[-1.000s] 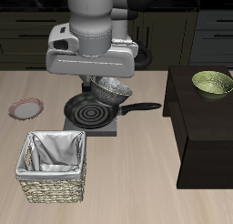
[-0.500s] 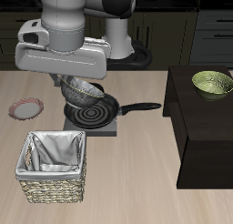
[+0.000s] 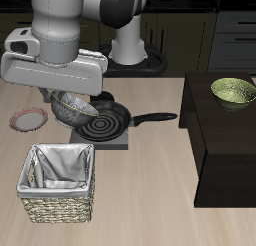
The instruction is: Place the black bowl in the basket
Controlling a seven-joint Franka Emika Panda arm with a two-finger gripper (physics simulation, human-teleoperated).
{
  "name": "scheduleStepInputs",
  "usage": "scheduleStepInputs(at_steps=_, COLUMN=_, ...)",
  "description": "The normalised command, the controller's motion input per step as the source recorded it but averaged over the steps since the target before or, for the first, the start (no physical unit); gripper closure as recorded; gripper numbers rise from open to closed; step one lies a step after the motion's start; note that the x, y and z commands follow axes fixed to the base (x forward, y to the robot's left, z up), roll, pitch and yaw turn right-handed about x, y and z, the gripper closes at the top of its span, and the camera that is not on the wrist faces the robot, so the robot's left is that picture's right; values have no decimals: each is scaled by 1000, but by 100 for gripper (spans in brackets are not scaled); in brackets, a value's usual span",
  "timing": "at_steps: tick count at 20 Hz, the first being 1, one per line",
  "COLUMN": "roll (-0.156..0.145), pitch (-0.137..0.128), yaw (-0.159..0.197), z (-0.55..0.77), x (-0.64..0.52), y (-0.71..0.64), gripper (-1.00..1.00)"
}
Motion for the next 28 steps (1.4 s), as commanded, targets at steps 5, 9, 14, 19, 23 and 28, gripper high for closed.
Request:
scheduleStepInputs(at_steps=5, roll=-2, pitch=60, yaw=3, z=-427, x=235, y=-153, gripper=100)
scheduleStepInputs(at_steps=9, roll=-26, pitch=39, yaw=-5, z=-288, x=89, y=-81, gripper=100)
scheduleStepInputs(at_steps=14, roll=-38, pitch=37, yaw=-2, z=-277, x=119, y=-104, gripper=100)
scheduleStepInputs(at_steps=19, roll=-28, pitch=30, yaw=37, z=-252, x=79, y=-37, gripper=100)
scheduleStepInputs(at_steps=23, roll=59, pitch=24, yaw=29, z=-208, x=-46, y=140, gripper=-100)
scheduleStepInputs(at_steps=28, roll=63, pitch=12, yaw=13, z=-120, x=-98, y=189, gripper=-100)
